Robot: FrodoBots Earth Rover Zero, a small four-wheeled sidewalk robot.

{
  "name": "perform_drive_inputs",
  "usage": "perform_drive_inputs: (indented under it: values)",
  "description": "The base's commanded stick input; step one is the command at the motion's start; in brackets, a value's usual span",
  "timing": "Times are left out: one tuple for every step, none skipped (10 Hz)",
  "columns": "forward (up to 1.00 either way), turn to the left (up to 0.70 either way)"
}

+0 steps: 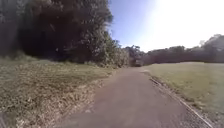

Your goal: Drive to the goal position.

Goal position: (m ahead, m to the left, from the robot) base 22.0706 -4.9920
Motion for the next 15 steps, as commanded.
perform_drive_inputs:
  values:
    - [0.50, 0.00]
    - [0.50, 0.00]
    - [0.50, 0.00]
    - [0.50, 0.00]
    - [0.50, 0.00]
    - [0.50, 0.00]
    - [0.50, 0.00]
    - [0.50, 0.00]
    - [0.50, 0.00]
    - [0.50, 0.00]
    - [0.50, 0.00]
    - [0.50, 0.00]
    - [0.50, 0.00]
    - [0.50, 0.00]
    - [0.50, 0.00]
